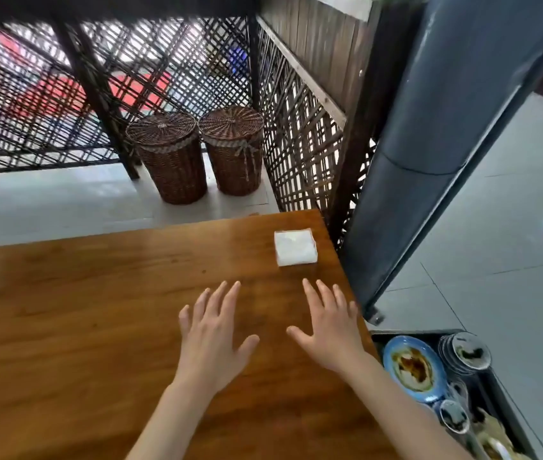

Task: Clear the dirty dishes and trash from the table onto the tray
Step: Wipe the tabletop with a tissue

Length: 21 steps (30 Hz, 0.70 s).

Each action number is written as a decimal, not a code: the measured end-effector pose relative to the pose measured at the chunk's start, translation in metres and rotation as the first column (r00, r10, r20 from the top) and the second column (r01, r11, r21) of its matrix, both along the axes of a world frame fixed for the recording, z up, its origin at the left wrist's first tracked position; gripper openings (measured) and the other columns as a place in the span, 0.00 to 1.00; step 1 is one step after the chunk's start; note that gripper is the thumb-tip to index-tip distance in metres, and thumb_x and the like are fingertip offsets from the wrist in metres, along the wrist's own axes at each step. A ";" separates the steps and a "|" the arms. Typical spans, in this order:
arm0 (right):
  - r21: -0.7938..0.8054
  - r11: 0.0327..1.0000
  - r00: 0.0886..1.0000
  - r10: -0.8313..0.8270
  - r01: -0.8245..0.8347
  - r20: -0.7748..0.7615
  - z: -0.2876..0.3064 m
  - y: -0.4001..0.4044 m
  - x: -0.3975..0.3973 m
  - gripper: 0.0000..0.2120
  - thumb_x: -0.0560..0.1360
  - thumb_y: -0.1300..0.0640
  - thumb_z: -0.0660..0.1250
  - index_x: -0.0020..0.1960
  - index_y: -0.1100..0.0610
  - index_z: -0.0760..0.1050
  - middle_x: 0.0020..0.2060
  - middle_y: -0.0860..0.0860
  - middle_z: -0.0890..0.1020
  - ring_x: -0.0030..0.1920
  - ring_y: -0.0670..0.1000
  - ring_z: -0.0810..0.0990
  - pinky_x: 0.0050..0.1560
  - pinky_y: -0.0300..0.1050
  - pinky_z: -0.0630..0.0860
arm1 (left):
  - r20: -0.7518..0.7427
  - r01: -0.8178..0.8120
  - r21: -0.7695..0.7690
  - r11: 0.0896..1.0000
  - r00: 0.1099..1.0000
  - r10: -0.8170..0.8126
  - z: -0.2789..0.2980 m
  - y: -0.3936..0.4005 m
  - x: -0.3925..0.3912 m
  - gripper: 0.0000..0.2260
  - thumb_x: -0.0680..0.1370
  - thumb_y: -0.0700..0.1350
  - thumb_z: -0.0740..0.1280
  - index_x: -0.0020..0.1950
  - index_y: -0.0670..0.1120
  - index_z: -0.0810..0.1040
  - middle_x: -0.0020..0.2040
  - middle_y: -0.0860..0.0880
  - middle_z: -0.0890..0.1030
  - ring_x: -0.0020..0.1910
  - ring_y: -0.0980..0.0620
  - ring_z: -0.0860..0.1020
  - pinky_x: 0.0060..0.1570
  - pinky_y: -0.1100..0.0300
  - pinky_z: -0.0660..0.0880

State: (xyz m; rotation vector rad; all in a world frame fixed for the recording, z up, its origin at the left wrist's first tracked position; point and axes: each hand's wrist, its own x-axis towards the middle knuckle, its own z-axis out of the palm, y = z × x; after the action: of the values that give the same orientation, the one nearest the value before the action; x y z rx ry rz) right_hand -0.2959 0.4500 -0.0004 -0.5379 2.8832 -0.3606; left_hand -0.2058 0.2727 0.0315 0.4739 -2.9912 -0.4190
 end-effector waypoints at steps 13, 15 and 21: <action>0.036 0.993 0.992 -0.110 0.113 -0.068 -0.086 0.007 -0.078 0.41 0.72 0.32 0.57 0.75 0.44 0.40 0.77 0.48 0.48 0.76 0.55 0.44 0.71 0.61 0.45 | -0.097 0.091 0.011 0.996 0.991 -0.089 -0.111 -0.010 -0.152 0.29 0.76 0.56 0.64 0.74 0.56 0.57 0.73 0.52 0.63 0.73 0.49 0.57 0.70 0.44 0.50; 0.027 0.992 0.990 -0.119 0.121 -0.070 -0.095 0.006 -0.082 0.41 0.71 0.31 0.56 0.75 0.43 0.40 0.77 0.47 0.48 0.76 0.55 0.44 0.71 0.60 0.44 | -0.134 0.108 0.003 0.994 0.985 -0.106 -0.119 -0.010 -0.171 0.25 0.77 0.53 0.63 0.73 0.56 0.61 0.72 0.51 0.65 0.71 0.49 0.60 0.69 0.45 0.52; 0.023 0.990 0.988 -0.139 0.141 -0.073 -0.109 0.003 -0.086 0.41 0.71 0.29 0.53 0.75 0.43 0.38 0.77 0.47 0.47 0.76 0.55 0.44 0.72 0.60 0.43 | -0.201 0.144 -0.047 0.988 0.968 -0.151 -0.134 0.006 -0.211 0.14 0.78 0.51 0.62 0.63 0.57 0.74 0.67 0.51 0.72 0.66 0.47 0.67 0.65 0.48 0.56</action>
State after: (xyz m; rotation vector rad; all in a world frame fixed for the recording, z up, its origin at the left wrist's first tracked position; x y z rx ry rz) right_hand -0.3821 0.4527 -0.1099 -0.3514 2.9986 -0.3265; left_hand -0.4167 0.2786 -0.1020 0.1919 -2.8374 -0.4031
